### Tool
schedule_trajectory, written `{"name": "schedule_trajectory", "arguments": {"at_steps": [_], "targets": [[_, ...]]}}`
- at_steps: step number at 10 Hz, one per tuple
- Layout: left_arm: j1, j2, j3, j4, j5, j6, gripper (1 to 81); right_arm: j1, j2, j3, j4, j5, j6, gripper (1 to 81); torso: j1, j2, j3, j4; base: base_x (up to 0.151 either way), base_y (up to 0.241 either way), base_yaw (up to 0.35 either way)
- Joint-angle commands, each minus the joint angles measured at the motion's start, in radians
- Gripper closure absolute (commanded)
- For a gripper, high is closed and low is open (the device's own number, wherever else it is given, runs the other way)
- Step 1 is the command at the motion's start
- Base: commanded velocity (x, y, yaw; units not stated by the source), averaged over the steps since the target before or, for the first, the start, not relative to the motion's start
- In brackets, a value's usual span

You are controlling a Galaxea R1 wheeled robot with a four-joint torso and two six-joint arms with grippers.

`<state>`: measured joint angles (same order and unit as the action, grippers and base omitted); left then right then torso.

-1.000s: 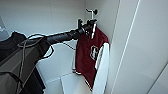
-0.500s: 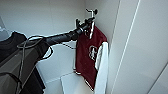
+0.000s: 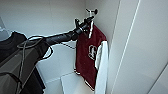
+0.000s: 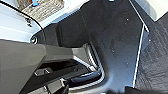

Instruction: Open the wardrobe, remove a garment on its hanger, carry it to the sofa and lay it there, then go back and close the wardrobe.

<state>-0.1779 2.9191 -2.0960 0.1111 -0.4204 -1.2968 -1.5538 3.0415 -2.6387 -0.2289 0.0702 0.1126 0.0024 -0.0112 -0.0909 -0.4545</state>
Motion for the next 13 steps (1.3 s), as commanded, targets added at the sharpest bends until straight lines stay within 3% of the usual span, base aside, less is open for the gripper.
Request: {"name": "schedule_trajectory", "arguments": {"at_steps": [1, 2, 9, 11, 12, 13], "targets": [[-0.249, 0.014, -0.007, 0.038, -0.087, 0.005, 1.0, 0.037, 0.004, 0.011, 0.003, -0.052, 0.001, 1.0, 0.000, 0.000, 0.000, 0.000, 0.000, 0.000, 0.000], [-0.249, 0.020, -0.009, 0.041, -0.087, 0.005, 81.1, 0.039, 0.006, 0.011, -0.001, -0.052, -0.001, 1.0, 0.000, 0.000, 0.000, 0.000, 0.000, 0.000, 0.000], [-0.308, -0.007, 0.011, 0.047, -0.084, -0.010, 81.1, 0.037, 0.004, 0.005, 0.003, -0.052, 0.001, 1.0, 0.001, 0.000, 0.000, 0.000, 0.000, 0.000, 0.000], [-0.323, -0.024, 0.030, 0.091, -0.061, -0.015, 81.1, 0.036, 0.004, 0.005, 0.002, -0.050, 0.001, 1.0, 0.001, 0.000, 0.000, 0.000, 0.000, 0.000, 0.000], [-0.324, -0.041, 0.062, 0.122, -0.026, -0.016, 81.1, 0.036, 0.001, 0.005, 0.000, -0.049, 0.001, 1.0, 0.001, 0.000, 0.000, 0.095, 0.000, 0.000, 0.000], [-0.329, -0.050, 0.074, 0.153, -0.020, -0.016, 81.1, 0.037, 0.001, 0.008, -0.001, -0.049, 0.001, 1.0, 0.001, 0.000, 0.000, 0.098, 0.000, 0.000, 0.000]]}}
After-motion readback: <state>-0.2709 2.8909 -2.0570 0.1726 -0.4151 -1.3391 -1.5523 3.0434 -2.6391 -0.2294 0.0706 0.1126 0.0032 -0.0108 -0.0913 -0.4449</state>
